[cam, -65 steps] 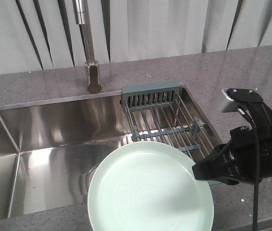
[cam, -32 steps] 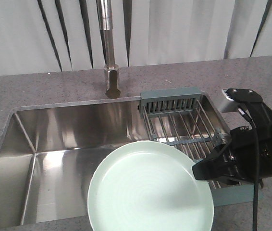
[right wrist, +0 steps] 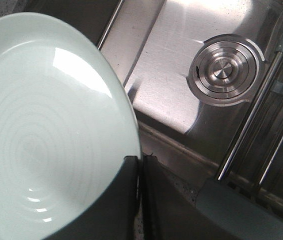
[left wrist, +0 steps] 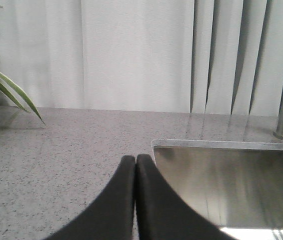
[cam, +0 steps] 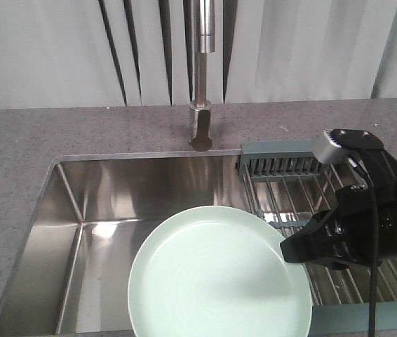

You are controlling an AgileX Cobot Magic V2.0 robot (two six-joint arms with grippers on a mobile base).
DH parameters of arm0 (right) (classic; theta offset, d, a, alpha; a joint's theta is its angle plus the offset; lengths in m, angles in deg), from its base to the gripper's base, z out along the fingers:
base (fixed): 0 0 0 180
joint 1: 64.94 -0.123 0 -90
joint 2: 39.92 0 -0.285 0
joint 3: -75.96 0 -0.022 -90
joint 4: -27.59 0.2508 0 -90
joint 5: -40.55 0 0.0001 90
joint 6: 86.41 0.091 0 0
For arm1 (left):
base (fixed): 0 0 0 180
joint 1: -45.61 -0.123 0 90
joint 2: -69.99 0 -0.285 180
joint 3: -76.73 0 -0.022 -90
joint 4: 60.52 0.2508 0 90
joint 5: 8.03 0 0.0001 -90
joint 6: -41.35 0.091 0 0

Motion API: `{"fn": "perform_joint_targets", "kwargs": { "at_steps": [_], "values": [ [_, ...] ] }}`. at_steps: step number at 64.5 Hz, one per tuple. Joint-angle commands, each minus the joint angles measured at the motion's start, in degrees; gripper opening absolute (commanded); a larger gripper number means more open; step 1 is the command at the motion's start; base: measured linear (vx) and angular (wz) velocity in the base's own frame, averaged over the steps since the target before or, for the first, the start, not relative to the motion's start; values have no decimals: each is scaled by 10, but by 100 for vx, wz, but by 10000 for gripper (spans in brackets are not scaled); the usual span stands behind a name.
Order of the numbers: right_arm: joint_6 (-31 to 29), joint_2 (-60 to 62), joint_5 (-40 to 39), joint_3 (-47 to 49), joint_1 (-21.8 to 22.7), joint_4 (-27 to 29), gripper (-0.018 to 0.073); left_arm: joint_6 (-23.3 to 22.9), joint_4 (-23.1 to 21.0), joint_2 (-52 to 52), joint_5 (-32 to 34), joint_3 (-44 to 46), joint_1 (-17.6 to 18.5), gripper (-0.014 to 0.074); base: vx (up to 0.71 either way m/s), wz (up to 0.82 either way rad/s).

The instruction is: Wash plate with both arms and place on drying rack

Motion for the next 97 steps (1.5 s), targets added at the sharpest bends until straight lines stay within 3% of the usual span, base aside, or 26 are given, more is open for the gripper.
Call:
{"fn": "perform_joint_targets", "kwargs": {
  "at_steps": [1,97],
  "values": [
    [-6,12,-17,15,2,24,-4,-2,-1,-7,43,15,2,-6,3,17],
    [-6,12,-17,15,2,24,-4,-2,-1,-7,43,15,2,-6,0,1]
  ]
}}
